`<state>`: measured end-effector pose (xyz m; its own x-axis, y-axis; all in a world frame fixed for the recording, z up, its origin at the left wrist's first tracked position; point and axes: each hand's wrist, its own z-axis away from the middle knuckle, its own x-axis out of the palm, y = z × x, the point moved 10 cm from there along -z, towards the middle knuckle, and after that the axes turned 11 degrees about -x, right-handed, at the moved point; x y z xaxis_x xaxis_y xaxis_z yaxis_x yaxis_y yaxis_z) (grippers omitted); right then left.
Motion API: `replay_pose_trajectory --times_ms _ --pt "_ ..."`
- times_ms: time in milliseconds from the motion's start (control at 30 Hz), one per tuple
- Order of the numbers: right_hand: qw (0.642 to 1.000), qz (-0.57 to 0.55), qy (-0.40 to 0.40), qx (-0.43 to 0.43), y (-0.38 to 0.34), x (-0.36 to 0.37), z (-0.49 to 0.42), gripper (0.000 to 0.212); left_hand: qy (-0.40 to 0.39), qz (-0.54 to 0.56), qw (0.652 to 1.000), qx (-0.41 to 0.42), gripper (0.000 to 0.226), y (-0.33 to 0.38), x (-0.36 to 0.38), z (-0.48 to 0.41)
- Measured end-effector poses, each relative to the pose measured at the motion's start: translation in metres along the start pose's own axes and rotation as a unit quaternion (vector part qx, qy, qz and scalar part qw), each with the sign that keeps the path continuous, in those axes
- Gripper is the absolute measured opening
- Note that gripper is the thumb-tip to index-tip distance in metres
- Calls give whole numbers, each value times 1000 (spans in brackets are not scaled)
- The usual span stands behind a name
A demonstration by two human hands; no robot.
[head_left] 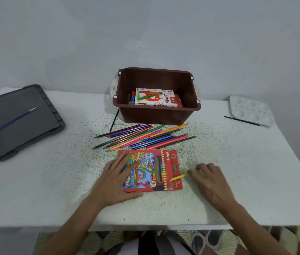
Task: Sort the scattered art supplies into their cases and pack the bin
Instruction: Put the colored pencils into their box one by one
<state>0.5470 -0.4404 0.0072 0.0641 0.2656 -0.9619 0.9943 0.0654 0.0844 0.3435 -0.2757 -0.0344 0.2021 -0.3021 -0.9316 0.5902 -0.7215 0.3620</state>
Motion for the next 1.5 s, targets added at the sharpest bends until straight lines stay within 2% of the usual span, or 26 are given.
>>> replay_pose_trajectory --times_ms 67,200,267,367,467,700,900,1000,1167,1267,1333,1433,1500 --pt "999 -29 19 -32 -28 4 -4 41 -1 -1 1000 -2 98 0 0 0" --pt "991 -59 78 -88 -71 -8 -15 19 2 3 1000 -3 96 -1 0 0" --pt "991 -79 101 -32 -60 -11 -13 20 3 6 1000 -8 96 -2 0 0" --pt "993 -82 82 39 -38 -1 -2 22 0 8 1000 -12 97 -3 1 0" --pt "994 -81 68 34 -38 4 2 15 -2 4 1000 -12 97 -3 1 0" --pt "990 -133 44 -1 -60 4 1 21 0 5 1000 -9 98 -4 3 0" --pt "985 -141 47 85 -15 -4 -16 28 4 0 1000 -5 98 -3 1 -1" --pt "985 -119 9 122 17 3 -37 28 5 0 1000 0 97 -2 0 -1" --pt "968 -103 -117 195 63 30 -62 61 4 7 1000 -5 96 -3 1 -2" --pt "961 -85 -169 200 72 40 -73 67 6 9 1000 -7 95 -3 1 -2" --pt "963 -64 -163 206 75 40 -74 61 8 9 1000 -7 95 -2 0 -2" --pt "969 -11 -148 197 74 36 -71 34 9 5 1000 -8 96 -1 -2 -1" --pt "974 10 -129 184 72 31 -68 24 11 3 1000 -8 95 -2 -2 -2"
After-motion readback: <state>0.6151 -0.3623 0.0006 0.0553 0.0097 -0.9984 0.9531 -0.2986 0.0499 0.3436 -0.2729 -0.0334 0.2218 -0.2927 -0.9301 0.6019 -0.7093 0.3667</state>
